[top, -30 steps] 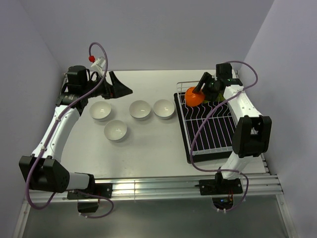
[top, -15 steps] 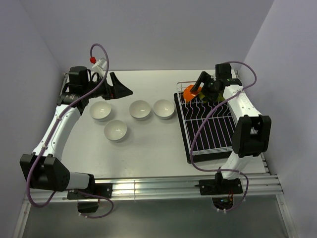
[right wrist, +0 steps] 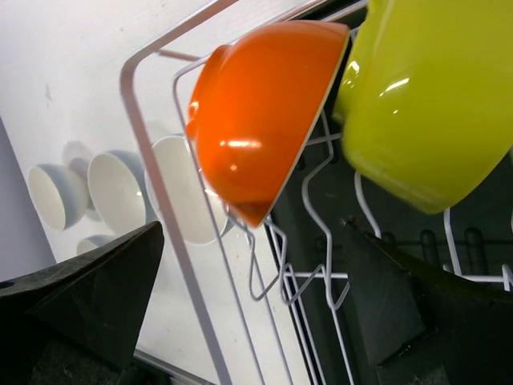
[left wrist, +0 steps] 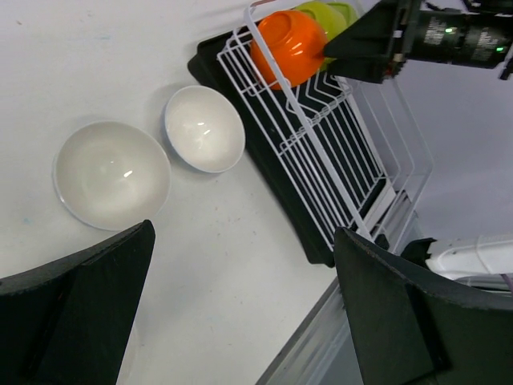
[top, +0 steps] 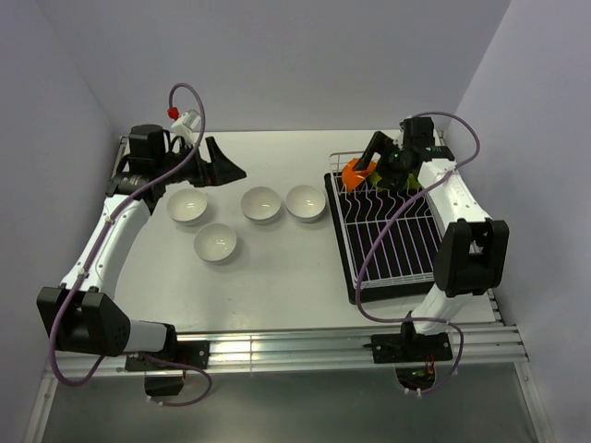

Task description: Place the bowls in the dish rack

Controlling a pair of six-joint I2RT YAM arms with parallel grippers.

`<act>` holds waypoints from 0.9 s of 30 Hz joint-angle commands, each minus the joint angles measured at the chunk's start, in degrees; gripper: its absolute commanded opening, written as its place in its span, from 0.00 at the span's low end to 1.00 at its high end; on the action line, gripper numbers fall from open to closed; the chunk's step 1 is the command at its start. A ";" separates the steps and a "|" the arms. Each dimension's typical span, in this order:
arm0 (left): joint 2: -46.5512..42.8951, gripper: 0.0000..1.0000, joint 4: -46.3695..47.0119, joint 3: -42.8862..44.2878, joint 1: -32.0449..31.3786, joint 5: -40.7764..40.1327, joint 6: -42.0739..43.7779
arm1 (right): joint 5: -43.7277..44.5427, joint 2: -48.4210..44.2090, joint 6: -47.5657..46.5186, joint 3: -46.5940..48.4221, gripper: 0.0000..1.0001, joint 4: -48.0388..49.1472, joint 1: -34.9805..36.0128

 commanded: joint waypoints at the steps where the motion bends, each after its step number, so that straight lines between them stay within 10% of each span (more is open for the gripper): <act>1: -1.14 1.00 -2.30 0.33 0.12 -2.90 4.42 | -2.46 -5.23 -2.73 1.48 1.00 -1.02 -0.45; 27: -6.06 0.87 -20.32 -14.34 0.48 -16.17 47.21 | -13.54 -27.55 -38.58 -0.19 0.98 -11.92 -0.45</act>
